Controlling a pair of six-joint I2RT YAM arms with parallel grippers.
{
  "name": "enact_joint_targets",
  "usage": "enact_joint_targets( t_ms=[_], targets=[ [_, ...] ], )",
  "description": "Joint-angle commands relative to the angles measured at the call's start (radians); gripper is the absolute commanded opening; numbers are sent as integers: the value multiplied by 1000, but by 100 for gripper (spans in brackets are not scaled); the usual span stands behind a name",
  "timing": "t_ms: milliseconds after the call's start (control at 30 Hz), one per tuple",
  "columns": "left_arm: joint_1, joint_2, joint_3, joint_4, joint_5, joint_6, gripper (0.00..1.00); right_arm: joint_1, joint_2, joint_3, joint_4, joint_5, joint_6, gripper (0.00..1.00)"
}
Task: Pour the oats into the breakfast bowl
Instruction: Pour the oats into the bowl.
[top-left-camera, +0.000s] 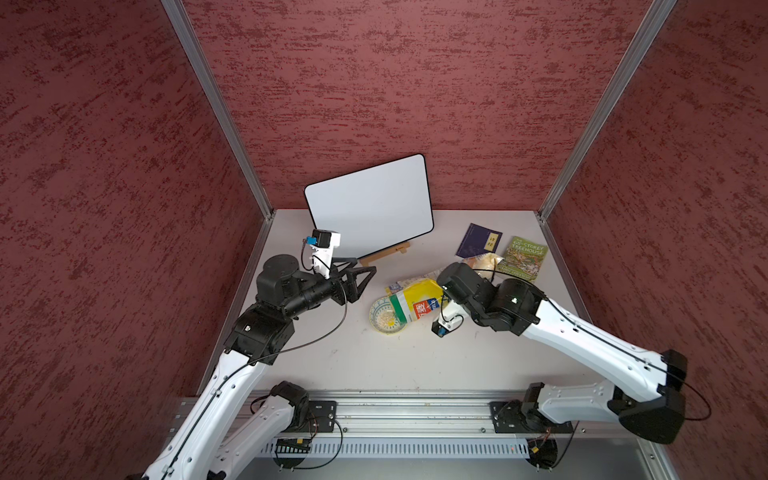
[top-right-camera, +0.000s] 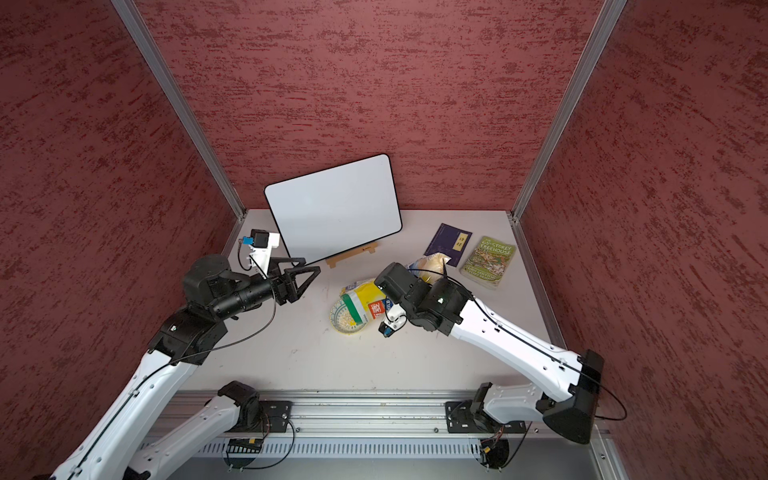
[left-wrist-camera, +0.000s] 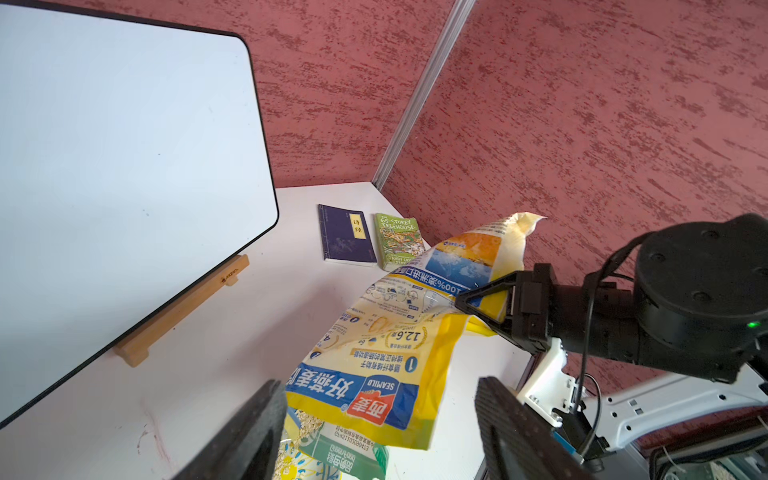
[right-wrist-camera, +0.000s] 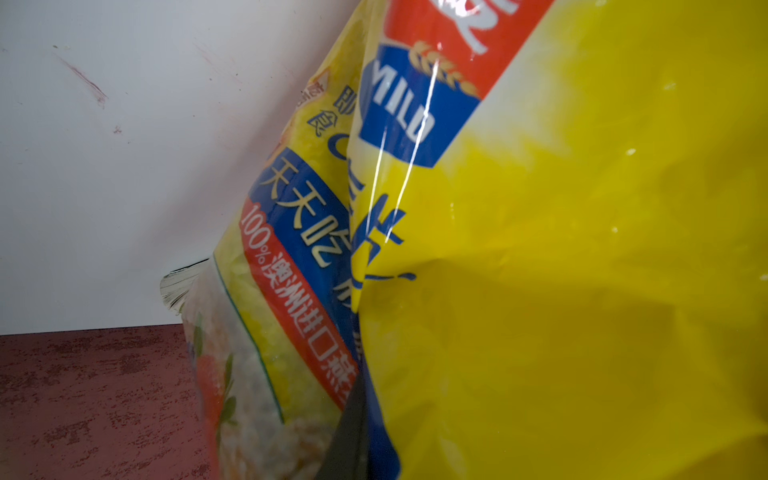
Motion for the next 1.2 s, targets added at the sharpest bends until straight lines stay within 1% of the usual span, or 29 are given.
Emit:
enact_joint_targets(
  t_ms=[0, 133, 267, 367, 467, 500, 533, 600, 667, 767, 867, 967, 1167],
  targets=[
    [-52, 47, 16, -47, 44, 101, 77, -3, -41, 72, 97, 130, -19, 0],
    [-132, 119, 31, -62, 30, 170, 77, -3, -35, 80, 95, 129, -16, 0],
    [-217, 194, 44, -57, -66, 255, 78, -2, -27, 100, 83, 129, -14, 0],
    [-261, 253, 64, -61, -116, 295, 74, -3, -21, 117, 82, 131, -15, 0],
    [-298, 294, 82, -73, -170, 322, 61, -3, -15, 136, 68, 132, -12, 0],
    [-306, 302, 84, -77, -191, 327, 54, -3, -15, 140, 62, 132, -12, 0],
    [-310, 307, 84, -78, -210, 332, 43, -3, -15, 144, 59, 132, -11, 0],
    [-314, 307, 78, -77, -240, 333, 26, -3, -15, 154, 44, 131, -8, 0],
    [-315, 299, 63, -69, -253, 330, 16, -3, -13, 168, 19, 129, 0, 0],
    [-315, 282, 41, -57, -263, 321, 13, -3, -11, 179, 4, 124, 5, 0],
    [-316, 277, 28, -56, -263, 309, 7, 0, -12, 179, -8, 119, 11, 0],
    [-315, 274, 14, -52, -260, 301, 7, 3, -11, 174, -18, 117, 15, 0],
    [-315, 273, -41, -5, -269, 272, 3, 9, -15, 175, -32, 120, 24, 0]
  ],
)
